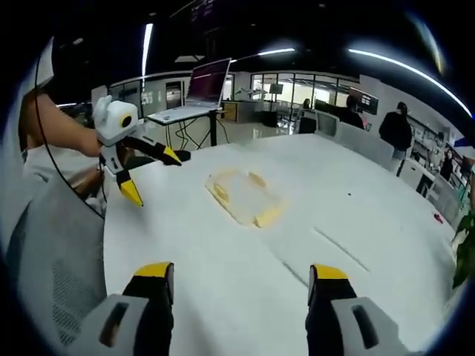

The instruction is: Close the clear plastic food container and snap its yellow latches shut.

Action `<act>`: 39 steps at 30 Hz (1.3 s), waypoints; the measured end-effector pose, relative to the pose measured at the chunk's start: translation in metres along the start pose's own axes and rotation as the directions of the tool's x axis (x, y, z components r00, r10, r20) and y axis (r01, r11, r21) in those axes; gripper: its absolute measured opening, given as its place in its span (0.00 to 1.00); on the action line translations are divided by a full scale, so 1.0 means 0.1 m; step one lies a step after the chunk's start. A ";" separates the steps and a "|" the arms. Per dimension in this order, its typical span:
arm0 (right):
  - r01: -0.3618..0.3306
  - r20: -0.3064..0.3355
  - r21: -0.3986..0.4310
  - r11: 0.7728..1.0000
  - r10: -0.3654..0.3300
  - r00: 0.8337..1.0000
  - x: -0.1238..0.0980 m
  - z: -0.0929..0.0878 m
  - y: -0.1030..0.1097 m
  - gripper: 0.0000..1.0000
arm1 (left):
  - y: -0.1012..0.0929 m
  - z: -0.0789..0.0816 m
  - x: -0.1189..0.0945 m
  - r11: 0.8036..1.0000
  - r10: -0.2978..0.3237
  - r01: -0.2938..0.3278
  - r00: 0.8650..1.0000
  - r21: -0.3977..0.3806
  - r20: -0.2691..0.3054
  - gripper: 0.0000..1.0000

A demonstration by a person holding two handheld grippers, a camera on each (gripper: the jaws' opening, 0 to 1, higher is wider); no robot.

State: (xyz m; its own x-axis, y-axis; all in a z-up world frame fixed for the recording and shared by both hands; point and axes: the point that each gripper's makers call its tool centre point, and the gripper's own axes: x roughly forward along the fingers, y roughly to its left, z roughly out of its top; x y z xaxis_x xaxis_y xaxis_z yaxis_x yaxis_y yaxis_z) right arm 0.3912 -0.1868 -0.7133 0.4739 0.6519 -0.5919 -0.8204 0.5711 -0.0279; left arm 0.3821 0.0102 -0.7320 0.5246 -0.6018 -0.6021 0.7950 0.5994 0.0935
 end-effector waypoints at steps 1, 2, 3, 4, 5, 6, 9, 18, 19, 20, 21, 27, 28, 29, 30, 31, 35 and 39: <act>-0.001 0.000 -0.002 1.000 0.001 1.000 0.01 0.01 0.00 0.74 | 0.02 0.00 0.00 1.000 -0.001 0.001 1.000 0.002 -0.001 0.74; -0.006 -0.002 -0.005 1.000 0.006 1.000 0.03 0.01 -0.01 0.73 | 0.03 0.00 0.00 1.000 0.000 0.000 1.000 0.003 -0.002 0.74; -0.008 -0.004 -0.006 1.000 0.008 1.000 0.04 0.02 -0.01 0.73 | 0.05 0.00 0.00 1.000 0.001 -0.001 1.000 0.004 -0.004 0.74; -0.013 -0.004 -0.010 1.000 0.013 1.000 0.06 0.03 -0.02 0.73 | 0.06 0.00 0.00 1.000 0.002 -0.002 1.000 0.002 -0.005 0.74; -0.014 -0.004 -0.011 1.000 0.014 1.000 0.06 0.03 -0.02 0.73 | 0.08 0.00 0.00 1.000 0.003 -0.003 1.000 0.000 -0.004 0.74; -0.019 -0.004 -0.015 1.000 0.018 1.000 0.08 0.04 -0.03 0.73 | 0.09 0.00 0.00 1.000 0.005 -0.005 1.000 -0.002 -0.005 0.74; -0.031 -0.008 -0.031 0.999 0.031 0.999 0.13 0.08 -0.04 0.73 | 0.10 -0.01 0.01 1.000 0.004 -0.004 1.000 -0.001 -0.010 0.74; -0.059 -0.008 -0.063 0.996 0.058 0.998 0.27 0.19 -0.09 0.72 | 0.15 -0.02 0.05 1.000 0.001 -0.001 1.000 0.007 -0.018 0.73; -0.062 -0.008 -0.064 0.996 0.062 0.998 0.28 0.20 -0.09 0.71 | 0.16 -0.02 0.05 1.000 0.001 -0.001 1.000 0.007 -0.018 0.73; -0.068 -0.008 -0.066 0.995 0.068 0.998 0.30 0.21 -0.09 0.71 | 0.17 -0.02 0.05 1.000 0.002 -0.002 1.000 0.008 -0.018 0.73; -0.072 -0.009 -0.072 0.995 0.071 0.997 0.31 0.22 -0.09 0.71 | 0.18 -0.02 0.06 1.000 0.002 -0.002 1.000 0.007 -0.017 0.73; -0.089 -0.017 -0.089 0.992 0.088 0.996 0.38 0.24 -0.13 0.71 | 0.21 -0.02 0.08 1.000 0.001 -0.001 1.000 0.010 -0.023 0.73; -0.091 -0.018 -0.091 0.992 0.090 0.996 0.39 0.24 -0.14 0.70 | 0.21 -0.03 0.09 1.000 -0.002 0.002 1.000 0.011 -0.026 0.73; -0.095 -0.021 -0.094 0.991 0.093 0.995 0.40 0.24 -0.15 0.71 | 0.21 -0.03 0.09 1.000 -0.002 0.003 1.000 0.012 -0.028 0.73; -0.093 -0.022 -0.097 0.991 0.092 0.996 0.41 0.25 -0.16 0.70 | 0.22 -0.03 0.09 1.000 -0.004 0.004 1.000 0.013 -0.028 0.73; -0.093 -0.020 -0.096 0.991 0.092 0.996 0.41 0.25 -0.17 0.70 | 0.22 -0.03 0.10 1.000 -0.006 0.006 1.000 0.014 -0.028 0.72; -0.101 -0.020 -0.102 0.990 0.100 0.995 0.44 0.27 -0.19 0.70 | 0.23 -0.04 0.14 0.999 -0.014 0.016 0.999 0.030 -0.038 0.72; -0.113 -0.023 -0.110 0.988 0.111 0.994 0.48 0.29 -0.19 0.69 | 0.26 -0.04 0.17 0.999 -0.013 0.015 0.999 0.052 -0.040 0.73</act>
State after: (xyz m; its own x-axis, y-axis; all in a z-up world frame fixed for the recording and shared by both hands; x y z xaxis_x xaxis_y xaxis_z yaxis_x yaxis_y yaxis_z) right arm 0.4393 -0.1517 -0.7181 0.3724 0.6999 -0.6095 -0.8989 0.4355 -0.0491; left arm 0.4107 0.0176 -0.7434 0.5016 -0.5877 -0.6348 0.8174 0.5622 0.1255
